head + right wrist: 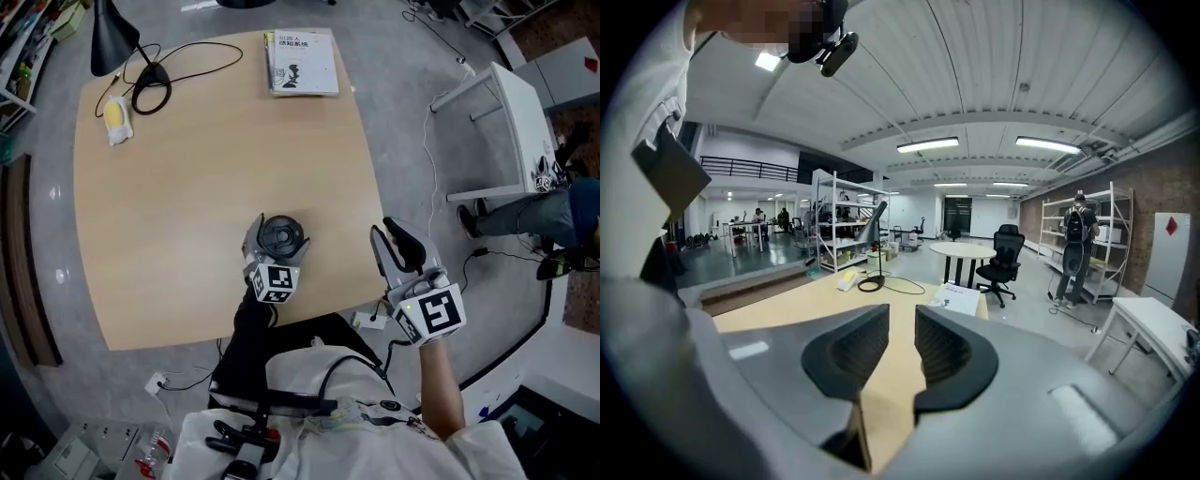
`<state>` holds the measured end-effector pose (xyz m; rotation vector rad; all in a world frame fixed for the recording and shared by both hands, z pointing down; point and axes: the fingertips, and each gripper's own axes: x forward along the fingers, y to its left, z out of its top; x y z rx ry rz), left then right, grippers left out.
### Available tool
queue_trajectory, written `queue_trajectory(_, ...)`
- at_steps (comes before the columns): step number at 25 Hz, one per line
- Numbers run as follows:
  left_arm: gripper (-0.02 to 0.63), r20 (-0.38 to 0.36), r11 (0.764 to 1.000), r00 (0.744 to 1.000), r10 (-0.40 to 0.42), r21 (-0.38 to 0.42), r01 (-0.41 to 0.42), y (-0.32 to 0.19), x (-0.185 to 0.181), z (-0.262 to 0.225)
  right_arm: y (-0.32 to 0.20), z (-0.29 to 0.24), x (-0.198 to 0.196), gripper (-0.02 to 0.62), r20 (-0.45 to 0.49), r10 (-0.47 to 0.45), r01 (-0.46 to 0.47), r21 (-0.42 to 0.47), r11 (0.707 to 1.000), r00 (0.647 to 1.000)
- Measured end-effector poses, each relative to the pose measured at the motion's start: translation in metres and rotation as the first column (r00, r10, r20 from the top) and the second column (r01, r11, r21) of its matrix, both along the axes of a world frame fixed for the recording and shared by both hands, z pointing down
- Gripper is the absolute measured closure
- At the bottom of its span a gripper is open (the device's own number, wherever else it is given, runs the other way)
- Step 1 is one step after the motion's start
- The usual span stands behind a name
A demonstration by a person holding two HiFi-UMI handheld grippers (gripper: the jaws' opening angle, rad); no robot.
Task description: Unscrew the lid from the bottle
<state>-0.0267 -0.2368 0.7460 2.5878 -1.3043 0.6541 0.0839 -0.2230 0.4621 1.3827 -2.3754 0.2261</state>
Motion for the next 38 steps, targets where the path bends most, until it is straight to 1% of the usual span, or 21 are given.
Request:
queue_trajectory(2,0.065,0.0,1.0,1.0,0.016,0.003,-0.016,-0.003,0.002,-0.002,-0.001,0.006,0.003,0.508,-0.004,0.006,-0.006,-0.013,1.0,1.0)
queue_trajectory(4,0.124,0.0,1.0,1.0,0.024,-0.005,-0.024,-0.002,0.002,-0.002,0.001,0.016,0.003,0.508,-0.008,0.011,-0.011,-0.033,0.999,1.0)
queue_trajectory(7,0.156,0.008,0.999,1.0,0.026,-0.023,-0.026,-0.001,-0.002,0.002,0.003,0.03,-0.002,0.511,-0.007,0.01,-0.01,-0.059,0.998,1.0)
queue_trajectory(9,0.179,0.0,0.998,1.0,0.004,-0.057,-0.004,-0.003,-0.008,0.004,0.006,0.037,-0.01,0.512,-0.01,-0.014,0.013,-0.074,0.997,1.0)
queue_trajectory(12,0.193,-0.03,0.994,0.999,-0.013,-0.11,0.01,-0.006,-0.012,0.003,0.01,0.048,-0.025,0.515,-0.017,-0.089,0.087,-0.094,0.992,0.996)
queue_trajectory(15,0.195,-0.043,0.993,0.999,0.033,-0.109,-0.038,-0.005,-0.004,-0.007,0.009,0.056,-0.041,0.514,-0.001,-0.179,0.177,-0.105,0.978,0.984)
queue_trajectory(16,0.195,-0.049,0.993,0.998,0.049,-0.108,-0.054,-0.004,-0.001,-0.012,0.008,0.058,-0.047,0.504,0.008,-0.212,0.211,-0.109,0.971,0.977)
queue_trajectory(18,0.195,-0.058,0.992,0.995,0.08,-0.095,-0.085,-0.003,0.006,-0.03,0.007,0.058,-0.065,0.434,0.014,-0.296,0.295,-0.127,0.947,0.955)
queue_trajectory(20,0.195,-0.063,0.99,0.991,0.122,-0.061,-0.126,0.0,0.013,-0.057,0.011,0.052,-0.087,0.317,0.002,-0.409,0.404,-0.148,0.903,0.913)
queue_trajectory(22,0.195,-0.057,0.984,0.983,0.177,-0.01,-0.177,0.007,0.022,-0.09,0.018,0.048,-0.104,0.223,-0.029,-0.536,0.527,-0.143,0.838,0.844)
queue_trajectory(23,0.195,-0.05,0.979,0.978,0.203,0.018,-0.202,0.012,0.028,-0.107,0.023,0.046,-0.109,0.199,-0.049,-0.585,0.575,-0.138,0.807,0.809)
queue_trajectory(25,0.195,-0.039,0.969,0.969,0.244,0.061,-0.241,0.023,0.04,-0.139,0.033,0.035,-0.115,0.152,-0.075,-0.652,0.641,-0.129,0.756,0.754)
queue_trajectory(27,0.195,-0.03,0.96,0.962,0.273,0.078,-0.27,0.036,0.049,-0.164,0.052,0.021,-0.113,0.146,-0.094,-0.718,0.707,-0.124,0.696,0.69)
queue_trajectory(29,0.195,-0.014,0.951,0.953,0.301,0.08,-0.299,0.051,0.057,-0.183,0.071,0.012,-0.103,0.137,-0.146,-0.778,0.768,-0.125,0.628,0.612)
queue_trajectory(30,0.195,-0.002,0.947,0.95,0.312,0.077,-0.311,0.059,0.061,-0.191,0.079,0.006,-0.098,0.161,-0.168,-0.798,0.792,-0.119,0.599,0.578)
queue_trajectory(31,0.195,0.01,0.946,0.949,0.316,0.073,-0.316,0.069,0.065,-0.199,0.087,-0.003,-0.093,0.168,-0.176,-0.814,0.811,-0.11,0.575,0.554)
queue_trajectory(32,0.195,0.017,0.948,0.95,0.311,0.07,-0.312,0.077,0.069,-0.207,0.096,-0.013,-0.09,0.166,-0.17,-0.825,0.824,-0.098,0.558,0.538)
queue_trajectory(35,0.194,0.01,0.957,0.96,0.279,0.074,-0.279,0.1,0.08,-0.23,0.121,-0.042,-0.08,0.169,-0.136,-0.854,0.857,-0.06,0.512,0.502)
queue_trajectory(36,0.194,0.0,0.959,0.961,0.275,0.078,-0.274,0.107,0.084,-0.237,0.129,-0.05,-0.077,0.169,-0.125,-0.868,0.87,-0.051,0.49,0.481)
queue_trajectory(37,0.193,-0.01,0.958,0.961,0.278,0.081,-0.276,0.114,0.088,-0.244,0.135,-0.055,-0.074,0.17,-0.118,-0.884,0.887,-0.044,0.46,0.452)
queue_trajectory(38,0.193,-0.015,0.954,0.957,0.291,0.084,-0.289,0.121,0.092,-0.248,0.142,-0.059,-0.07,0.17,-0.119,-0.903,0.906,-0.044,0.421,0.414)
